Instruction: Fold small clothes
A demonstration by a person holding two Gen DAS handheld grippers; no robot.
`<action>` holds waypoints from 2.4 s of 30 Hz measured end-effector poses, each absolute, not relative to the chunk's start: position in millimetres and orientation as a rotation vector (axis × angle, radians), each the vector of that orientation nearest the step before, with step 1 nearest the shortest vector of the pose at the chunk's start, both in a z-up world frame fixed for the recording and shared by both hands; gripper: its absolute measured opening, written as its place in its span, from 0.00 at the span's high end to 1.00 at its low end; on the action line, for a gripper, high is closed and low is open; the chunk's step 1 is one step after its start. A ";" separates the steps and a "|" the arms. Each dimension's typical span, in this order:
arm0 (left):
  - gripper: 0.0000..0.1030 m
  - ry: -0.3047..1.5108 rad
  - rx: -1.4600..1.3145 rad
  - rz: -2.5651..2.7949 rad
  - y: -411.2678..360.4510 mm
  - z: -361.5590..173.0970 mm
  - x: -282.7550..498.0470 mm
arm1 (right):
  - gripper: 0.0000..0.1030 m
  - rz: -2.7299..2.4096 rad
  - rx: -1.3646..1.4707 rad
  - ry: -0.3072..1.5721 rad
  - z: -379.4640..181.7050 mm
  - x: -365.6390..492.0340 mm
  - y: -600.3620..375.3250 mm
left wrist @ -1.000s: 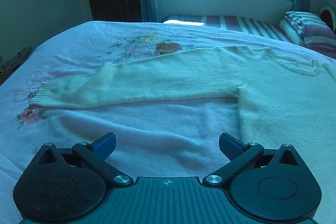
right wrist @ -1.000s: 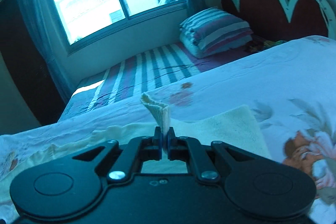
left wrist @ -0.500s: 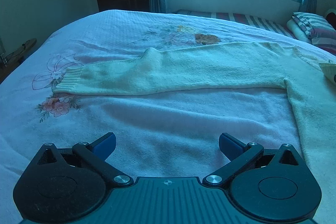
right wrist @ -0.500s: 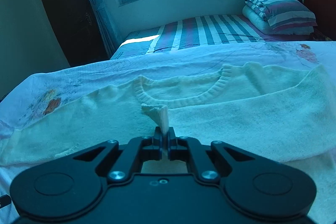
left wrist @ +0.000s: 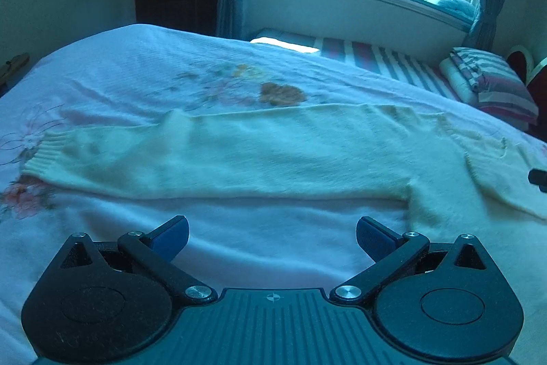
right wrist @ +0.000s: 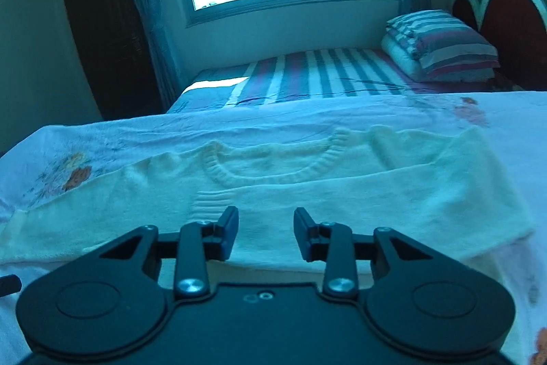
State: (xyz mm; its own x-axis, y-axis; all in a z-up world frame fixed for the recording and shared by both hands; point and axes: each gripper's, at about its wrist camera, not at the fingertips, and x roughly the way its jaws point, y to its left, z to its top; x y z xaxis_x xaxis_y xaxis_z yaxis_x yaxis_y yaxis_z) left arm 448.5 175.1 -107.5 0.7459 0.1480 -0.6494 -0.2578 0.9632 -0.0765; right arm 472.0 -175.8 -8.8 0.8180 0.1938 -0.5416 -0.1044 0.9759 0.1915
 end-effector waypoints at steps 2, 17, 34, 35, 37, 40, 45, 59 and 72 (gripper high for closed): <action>0.00 0.687 -0.195 0.166 149.3 -104.4 468.0 | 0.67 0.097 0.181 0.579 -5.9 463.7 -205.3; 0.45 0.804 -0.531 -0.123 17.9 -135.9 568.7 | 0.74 -0.037 0.287 0.601 -19.7 444.8 -325.7; 0.97 0.745 -0.413 -0.056 81.5 -122.7 572.5 | 0.78 -0.080 0.363 0.582 -18.7 446.1 -348.7; 0.97 0.748 -0.412 -0.048 84.6 -125.4 572.0 | 0.78 -0.080 0.366 0.583 -19.3 447.0 -348.7; 0.97 0.745 -0.422 -0.036 90.5 -129.2 570.1 | 0.78 -0.081 0.374 0.580 -19.4 449.2 -349.5; 0.97 0.737 -0.431 -0.018 99.0 -132.4 568.7 | 0.78 -0.071 0.374 0.580 -19.4 453.5 -347.9; 0.97 0.771 -0.382 -0.019 98.9 -142.7 576.6 | 0.77 -0.023 0.340 0.618 -26.8 466.2 -334.4; 0.06 0.617 -0.329 0.162 129.8 -116.9 520.9 | 0.71 -0.008 0.261 0.619 -16.1 465.7 -318.1; 0.50 0.420 -0.795 0.638 374.2 -142.7 374.5 | 0.71 0.143 0.197 0.627 -5.3 457.3 -223.7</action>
State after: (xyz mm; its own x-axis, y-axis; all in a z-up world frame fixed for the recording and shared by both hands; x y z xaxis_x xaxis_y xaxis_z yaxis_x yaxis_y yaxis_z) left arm 374.5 374.2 -142.7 0.7365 0.3659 -0.5690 -0.6674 0.5305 -0.5227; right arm 457.3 -223.7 -5.3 0.8009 0.1919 -0.5673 -0.0732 0.9715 0.2254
